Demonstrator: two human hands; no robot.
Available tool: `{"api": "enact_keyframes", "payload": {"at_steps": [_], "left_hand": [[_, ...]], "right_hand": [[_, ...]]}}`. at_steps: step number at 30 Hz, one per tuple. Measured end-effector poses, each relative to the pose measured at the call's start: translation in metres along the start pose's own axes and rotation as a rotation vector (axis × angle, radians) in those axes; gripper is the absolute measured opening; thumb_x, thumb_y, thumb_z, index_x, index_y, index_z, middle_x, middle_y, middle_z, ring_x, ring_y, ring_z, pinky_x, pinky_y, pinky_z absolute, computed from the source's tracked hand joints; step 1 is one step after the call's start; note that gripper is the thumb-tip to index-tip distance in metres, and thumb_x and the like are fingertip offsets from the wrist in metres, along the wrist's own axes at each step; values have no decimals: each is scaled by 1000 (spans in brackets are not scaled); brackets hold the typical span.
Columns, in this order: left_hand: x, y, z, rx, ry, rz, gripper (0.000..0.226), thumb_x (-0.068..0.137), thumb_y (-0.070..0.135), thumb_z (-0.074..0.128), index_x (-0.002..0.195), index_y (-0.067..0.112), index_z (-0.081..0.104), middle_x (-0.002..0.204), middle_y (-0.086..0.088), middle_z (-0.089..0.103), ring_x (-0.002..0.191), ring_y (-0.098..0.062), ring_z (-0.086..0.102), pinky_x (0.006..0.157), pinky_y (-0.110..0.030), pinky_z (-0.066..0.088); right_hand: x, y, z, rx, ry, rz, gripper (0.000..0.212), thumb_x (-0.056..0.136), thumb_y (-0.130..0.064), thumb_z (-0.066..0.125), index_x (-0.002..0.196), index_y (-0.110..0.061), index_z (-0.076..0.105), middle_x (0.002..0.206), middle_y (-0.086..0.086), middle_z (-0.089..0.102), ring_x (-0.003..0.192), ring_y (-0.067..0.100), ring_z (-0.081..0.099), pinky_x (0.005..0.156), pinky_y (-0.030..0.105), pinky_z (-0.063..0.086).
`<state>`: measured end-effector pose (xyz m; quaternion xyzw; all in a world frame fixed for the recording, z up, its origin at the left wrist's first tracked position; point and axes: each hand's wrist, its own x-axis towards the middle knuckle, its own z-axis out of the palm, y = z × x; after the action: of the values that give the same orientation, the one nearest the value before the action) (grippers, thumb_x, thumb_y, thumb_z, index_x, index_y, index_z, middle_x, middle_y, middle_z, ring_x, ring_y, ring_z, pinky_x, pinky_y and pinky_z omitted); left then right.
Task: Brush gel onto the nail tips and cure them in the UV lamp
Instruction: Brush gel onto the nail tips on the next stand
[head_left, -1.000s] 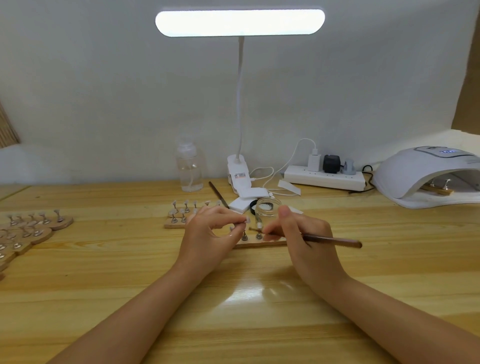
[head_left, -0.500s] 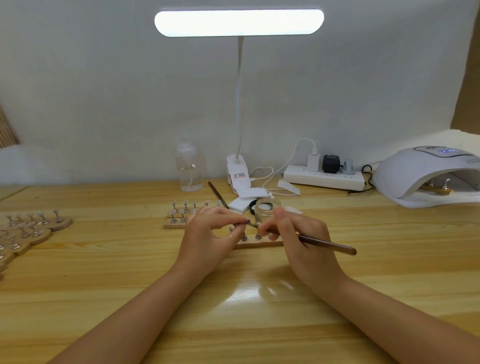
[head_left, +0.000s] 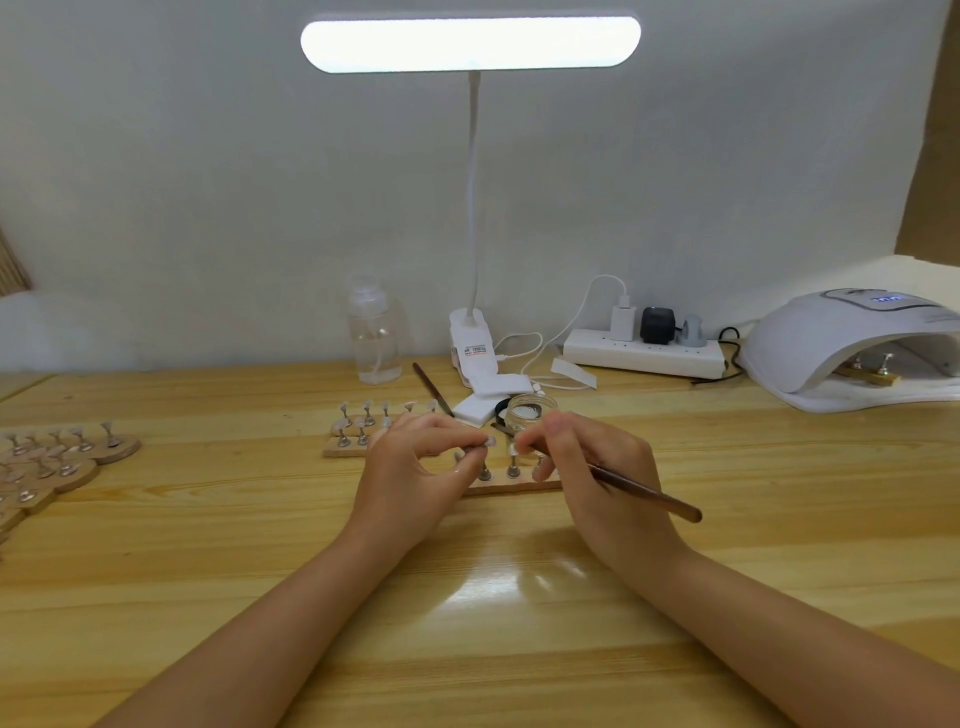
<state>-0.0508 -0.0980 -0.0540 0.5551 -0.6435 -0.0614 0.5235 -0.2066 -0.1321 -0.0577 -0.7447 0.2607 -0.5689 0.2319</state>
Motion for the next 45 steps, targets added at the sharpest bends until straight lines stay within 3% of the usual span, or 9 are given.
{"api": "enact_keyframes", "payload": {"at_steps": [11, 16, 21, 24, 30, 32, 36, 40, 45], "left_hand": [[1, -1, 1, -18, 33, 35, 26, 70, 12, 75, 83, 33, 68, 77, 24, 63, 86, -4, 59, 89, -55, 39], [1, -1, 1, -27, 51, 24, 28, 69, 11, 77, 82, 35, 68, 76, 25, 63, 85, -6, 61, 88, -53, 42], [0, -1, -1, -39, 47, -3, 27, 69, 13, 77, 75, 38, 67, 78, 21, 65, 84, -11, 62, 86, -49, 45], [0, -1, -1, -38, 38, -2, 29, 69, 11, 77, 74, 38, 66, 76, 21, 64, 85, -11, 62, 82, -40, 48], [1, -2, -2, -45, 35, -13, 29, 68, 9, 77, 69, 37, 66, 73, 22, 64, 86, -8, 61, 74, -11, 43], [1, -2, -2, -44, 33, -11, 29, 68, 10, 77, 69, 36, 66, 72, 22, 64, 85, -8, 61, 74, -12, 43], [1, -2, -2, -62, 26, -16, 26, 69, 10, 77, 68, 35, 67, 70, 24, 64, 85, -7, 62, 76, -17, 45], [0, 1, -3, -68, 10, 15, 21, 69, 13, 76, 72, 32, 68, 71, 21, 66, 83, -8, 63, 78, -24, 47], [0, 4, -3, -75, -8, 78, 17, 66, 22, 74, 75, 34, 68, 72, 21, 66, 80, -3, 62, 77, -33, 49]], "right_hand": [[-2, -2, 1, 136, -2, 83, 37, 86, -48, 46, 63, -27, 67, 54, -9, 65, 52, 1, 61, 54, 14, 46], [-1, -2, 0, 19, -19, -29, 33, 88, -44, 35, 73, -33, 63, 59, -22, 61, 60, -3, 59, 59, 10, 43], [-2, -2, 0, 104, -9, 6, 38, 86, -45, 36, 67, -29, 64, 58, -9, 64, 55, -1, 60, 56, 13, 45], [-1, -3, 0, 51, -57, -15, 32, 90, -41, 38, 72, -30, 63, 59, -22, 60, 59, -4, 58, 59, 10, 43], [-2, -6, 0, 47, -57, -35, 34, 89, -39, 39, 71, -24, 64, 57, -21, 59, 57, -4, 56, 58, 9, 41], [-1, -5, -1, 4, -60, -35, 34, 87, -42, 35, 73, -27, 63, 60, -26, 58, 60, -4, 56, 59, 9, 41], [-3, -6, 0, 94, -62, 15, 34, 85, -43, 43, 66, -27, 65, 58, -9, 65, 56, -1, 60, 56, 12, 44], [1, -6, -3, 4, -18, -86, 8, 85, -40, 55, 88, -35, 60, 77, -12, 67, 70, -1, 64, 62, 11, 48], [1, -2, -2, 0, -47, -16, 10, 88, -45, 46, 95, -40, 51, 83, -20, 69, 74, -1, 65, 63, 12, 48]]}}
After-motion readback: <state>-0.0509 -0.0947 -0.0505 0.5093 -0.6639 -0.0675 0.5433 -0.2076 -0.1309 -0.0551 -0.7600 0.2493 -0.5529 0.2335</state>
